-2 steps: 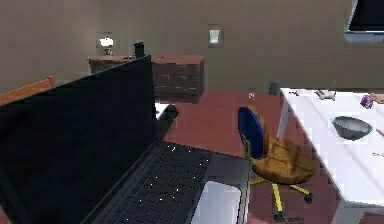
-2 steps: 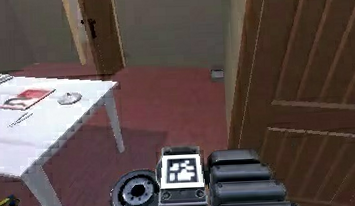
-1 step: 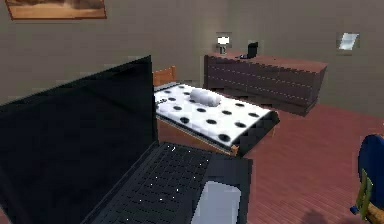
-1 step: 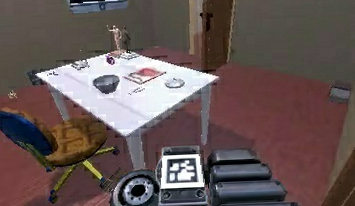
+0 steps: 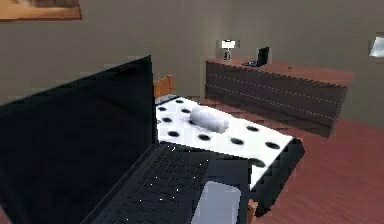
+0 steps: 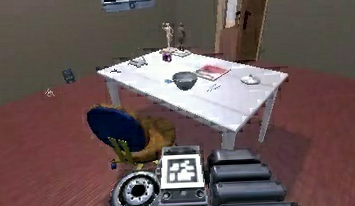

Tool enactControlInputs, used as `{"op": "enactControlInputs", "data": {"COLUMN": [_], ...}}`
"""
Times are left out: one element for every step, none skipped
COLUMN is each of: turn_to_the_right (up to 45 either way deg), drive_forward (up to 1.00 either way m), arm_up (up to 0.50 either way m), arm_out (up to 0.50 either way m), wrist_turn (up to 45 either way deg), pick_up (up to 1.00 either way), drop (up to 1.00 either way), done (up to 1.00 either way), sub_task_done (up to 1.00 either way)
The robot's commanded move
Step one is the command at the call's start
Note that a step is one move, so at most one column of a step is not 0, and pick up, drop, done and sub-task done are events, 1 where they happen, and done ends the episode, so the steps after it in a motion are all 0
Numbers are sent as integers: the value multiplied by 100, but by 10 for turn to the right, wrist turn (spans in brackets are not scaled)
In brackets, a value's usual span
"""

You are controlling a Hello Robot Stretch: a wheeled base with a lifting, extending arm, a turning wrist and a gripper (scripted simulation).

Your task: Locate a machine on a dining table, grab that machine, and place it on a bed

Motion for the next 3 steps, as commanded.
{"op": "enactControlInputs", "data": {"turn_to_the_right": [-300,0,0], "drive_forward": [0,100,35], "arm_up": [0,0,0], "arm_out": [0,0,0], "wrist_turn": [0,0,0], "pick_up": [0,0,0], "drop": [0,0,0], "done": [0,0,0], "sub_task_done": [0,0,0]}}
